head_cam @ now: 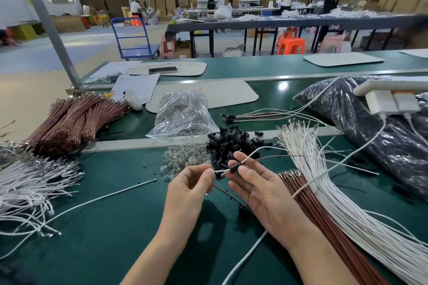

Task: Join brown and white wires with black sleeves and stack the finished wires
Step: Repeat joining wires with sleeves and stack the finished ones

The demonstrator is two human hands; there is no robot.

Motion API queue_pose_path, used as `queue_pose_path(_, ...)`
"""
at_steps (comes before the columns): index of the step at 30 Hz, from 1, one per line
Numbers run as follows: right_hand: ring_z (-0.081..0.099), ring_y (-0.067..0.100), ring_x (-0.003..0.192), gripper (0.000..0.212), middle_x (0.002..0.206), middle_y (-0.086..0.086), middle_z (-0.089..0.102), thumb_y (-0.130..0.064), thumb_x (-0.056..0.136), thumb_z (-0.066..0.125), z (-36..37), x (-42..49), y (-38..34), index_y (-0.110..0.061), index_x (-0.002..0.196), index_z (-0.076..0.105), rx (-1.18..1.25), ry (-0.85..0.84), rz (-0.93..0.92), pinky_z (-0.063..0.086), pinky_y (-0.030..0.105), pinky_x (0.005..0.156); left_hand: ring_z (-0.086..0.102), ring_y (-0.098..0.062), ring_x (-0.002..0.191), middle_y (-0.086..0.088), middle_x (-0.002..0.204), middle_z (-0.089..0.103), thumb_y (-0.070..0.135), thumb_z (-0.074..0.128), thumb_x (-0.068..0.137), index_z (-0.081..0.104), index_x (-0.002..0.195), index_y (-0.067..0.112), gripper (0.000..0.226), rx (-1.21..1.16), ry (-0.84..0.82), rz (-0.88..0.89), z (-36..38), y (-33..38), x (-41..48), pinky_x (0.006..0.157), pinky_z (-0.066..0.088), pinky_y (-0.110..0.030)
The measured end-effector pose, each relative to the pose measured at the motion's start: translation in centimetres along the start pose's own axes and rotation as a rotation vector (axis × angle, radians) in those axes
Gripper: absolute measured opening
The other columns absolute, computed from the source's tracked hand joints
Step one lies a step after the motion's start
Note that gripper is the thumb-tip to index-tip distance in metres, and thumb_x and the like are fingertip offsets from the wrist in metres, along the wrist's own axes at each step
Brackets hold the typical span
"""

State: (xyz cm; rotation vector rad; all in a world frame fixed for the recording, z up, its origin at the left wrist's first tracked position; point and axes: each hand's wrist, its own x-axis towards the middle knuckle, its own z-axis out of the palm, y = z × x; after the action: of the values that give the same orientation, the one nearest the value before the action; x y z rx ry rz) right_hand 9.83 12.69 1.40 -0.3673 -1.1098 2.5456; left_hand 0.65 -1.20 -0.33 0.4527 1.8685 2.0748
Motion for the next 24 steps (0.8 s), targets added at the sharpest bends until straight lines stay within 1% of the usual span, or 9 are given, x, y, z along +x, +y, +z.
queue_pose_path(3, 0.073, 0.023, 0.093, 0.031, 0.111, 0.013, 0.073, -0.009, 0.08, 0.068, 0.1, -0.1, 0.2, -0.012, 0.11, 0.077, -0.02, -0.007, 0.002, 0.061, 0.029, 0.075, 0.067, -0.008, 0.074, 0.002, 0.08, 0.075, 0.021, 0.073, 0.091, 0.076, 0.096, 0.02, 0.006, 0.006, -0.026, 0.043, 0.2, 0.3, -0.3, 0.072, 0.052, -0.015)
queue_pose_path(5, 0.073, 0.023, 0.092, 0.03, 0.11, 0.014, 0.073, -0.01, 0.08, 0.068, 0.1, -0.2, 0.2, -0.012, 0.108, 0.077, -0.035, -0.003, -0.001, 0.061, 0.029, 0.075, 0.068, -0.006, 0.075, 0.003, 0.082, 0.075, 0.021, 0.073, 0.091, 0.075, 0.097, 0.019, 0.007, 0.028, -0.027, 0.085, 0.2, 0.5, -0.5, 0.072, 0.051, -0.013)
queue_pose_path(9, 0.073, 0.023, 0.092, 0.035, 0.108, 0.012, 0.074, -0.012, 0.078, 0.069, 0.3, -0.2, 0.3, -0.011, 0.113, 0.073, -0.084, 0.005, -0.011, 0.06, 0.028, 0.074, 0.068, -0.005, 0.08, 0.007, 0.085, 0.076, 0.015, 0.071, 0.093, 0.075, 0.095, 0.022, 0.009, 0.117, -0.028, 0.186, 0.4, 0.8, -0.7, 0.076, 0.051, -0.013)
queue_pose_path(14, 0.073, 0.021, 0.091, 0.039, 0.107, 0.01, 0.074, -0.014, 0.079, 0.069, 0.3, -0.2, 0.3, -0.011, 0.117, 0.071, -0.107, 0.019, -0.015, 0.06, 0.028, 0.075, 0.071, -0.004, 0.09, 0.012, 0.092, 0.077, 0.011, 0.069, 0.095, 0.076, 0.095, 0.026, 0.016, 0.176, -0.04, 0.23, 0.6, 0.7, -0.9, 0.08, 0.049, -0.01)
queue_pose_path(18, 0.073, 0.021, 0.087, 0.034, 0.102, 0.011, 0.074, -0.013, 0.078, 0.07, 0.3, 0.0, 0.7, -0.01, 0.111, 0.075, -0.087, 0.026, 0.0, 0.06, 0.027, 0.074, 0.07, -0.005, 0.095, 0.015, 0.096, 0.076, 0.013, 0.07, 0.094, 0.075, 0.097, 0.029, 0.017, 0.245, 0.037, 0.339, 0.5, 0.5, -1.1, 0.083, 0.049, -0.012)
queue_pose_path(20, 0.074, 0.021, 0.085, 0.028, 0.096, 0.011, 0.074, -0.013, 0.08, 0.071, 0.3, 0.1, 0.9, -0.01, 0.107, 0.078, -0.065, 0.024, 0.012, 0.06, 0.027, 0.073, 0.07, -0.005, 0.097, 0.016, 0.097, 0.075, 0.012, 0.07, 0.094, 0.074, 0.1, 0.029, 0.018, 0.293, 0.038, 0.39, 0.5, 0.6, -1.2, 0.084, 0.05, -0.013)
queue_pose_path(22, 0.074, 0.02, 0.083, 0.026, 0.091, 0.01, 0.073, -0.015, 0.08, 0.071, 0.2, 0.1, 0.9, -0.011, 0.104, 0.079, -0.044, 0.027, 0.013, 0.06, 0.027, 0.072, 0.07, -0.005, 0.094, 0.014, 0.096, 0.075, 0.013, 0.071, 0.093, 0.073, 0.103, 0.029, 0.019, 0.273, 0.003, 0.35, 0.6, 0.6, -1.2, 0.082, 0.05, -0.013)
queue_pose_path(24, 0.074, 0.02, 0.083, 0.025, 0.09, 0.01, 0.073, -0.015, 0.079, 0.072, 0.1, 0.2, 0.8, -0.011, 0.102, 0.079, -0.036, 0.033, 0.008, 0.06, 0.027, 0.07, 0.071, -0.008, 0.09, 0.008, 0.093, 0.076, 0.014, 0.072, 0.093, 0.072, 0.105, 0.027, 0.018, 0.191, -0.046, 0.246, 0.6, 0.7, -1.1, 0.081, 0.051, -0.014)
